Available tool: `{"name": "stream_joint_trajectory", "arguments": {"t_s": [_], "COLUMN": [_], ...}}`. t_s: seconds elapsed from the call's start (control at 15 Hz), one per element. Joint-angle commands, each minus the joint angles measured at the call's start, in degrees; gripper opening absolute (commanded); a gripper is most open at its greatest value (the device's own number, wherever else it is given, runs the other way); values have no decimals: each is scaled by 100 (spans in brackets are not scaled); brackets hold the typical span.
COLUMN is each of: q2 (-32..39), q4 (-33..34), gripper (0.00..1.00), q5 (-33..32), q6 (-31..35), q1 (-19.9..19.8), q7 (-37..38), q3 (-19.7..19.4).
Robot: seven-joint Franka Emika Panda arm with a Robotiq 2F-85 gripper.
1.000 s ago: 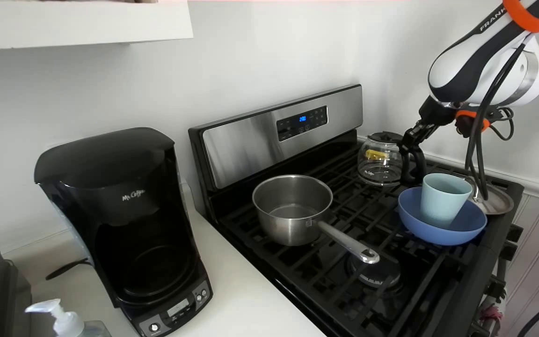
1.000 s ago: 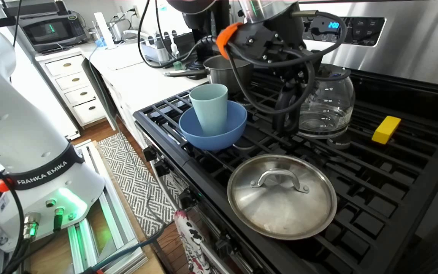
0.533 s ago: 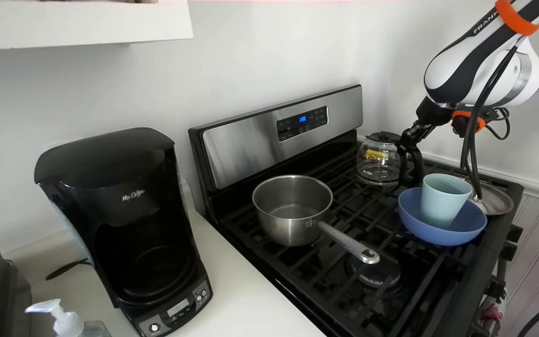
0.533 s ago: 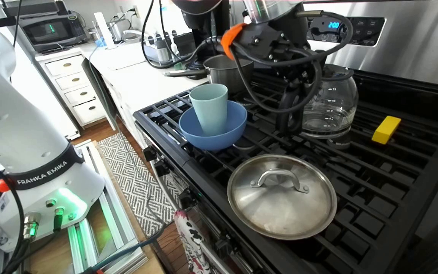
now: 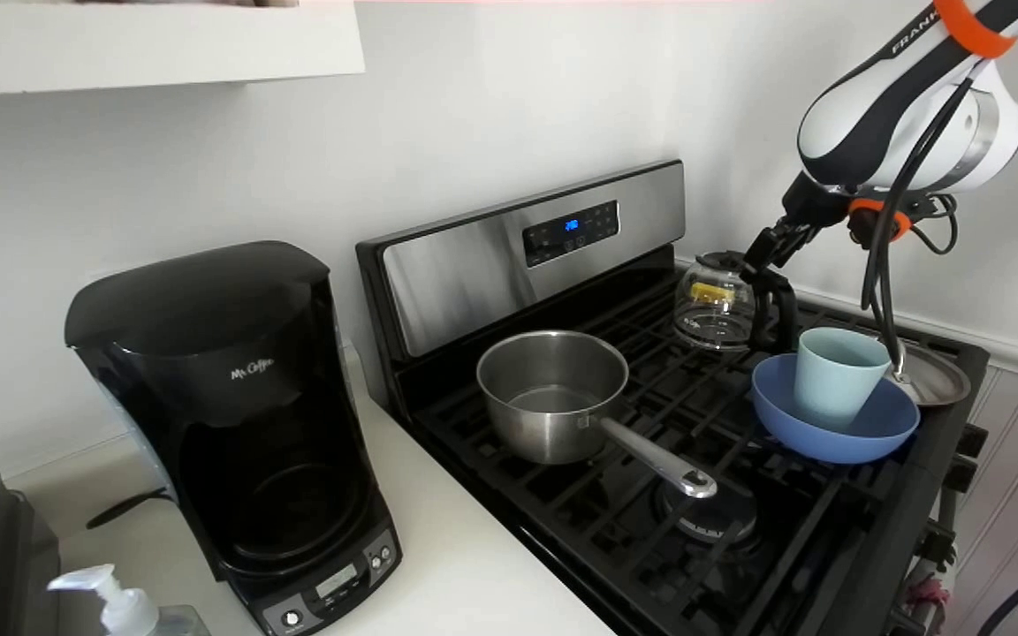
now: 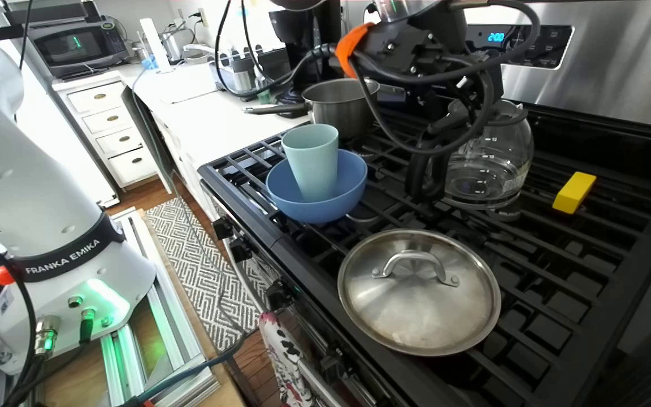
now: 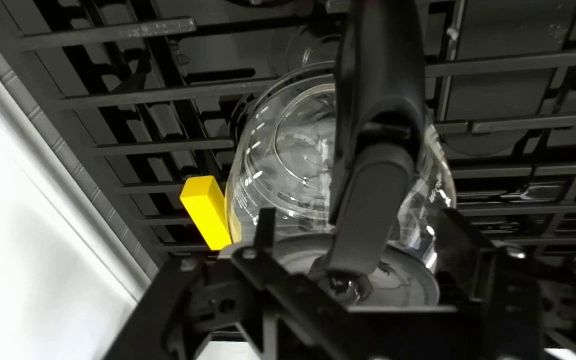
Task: Pick up the coffee jar and put it on the top right cooker on the hob of the stove
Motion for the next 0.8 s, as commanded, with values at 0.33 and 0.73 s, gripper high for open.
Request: {"name": "stream_joint_trajectory", "arguments": {"t_s": [0.33, 0.73], "q2": [-1573, -2177], "q4": [-581, -628], "gripper": [100, 100], "q5": [-568, -739], "q6": [290, 541], "q1": [77, 73], "q7": [205, 199], "q3": [337, 774]}}
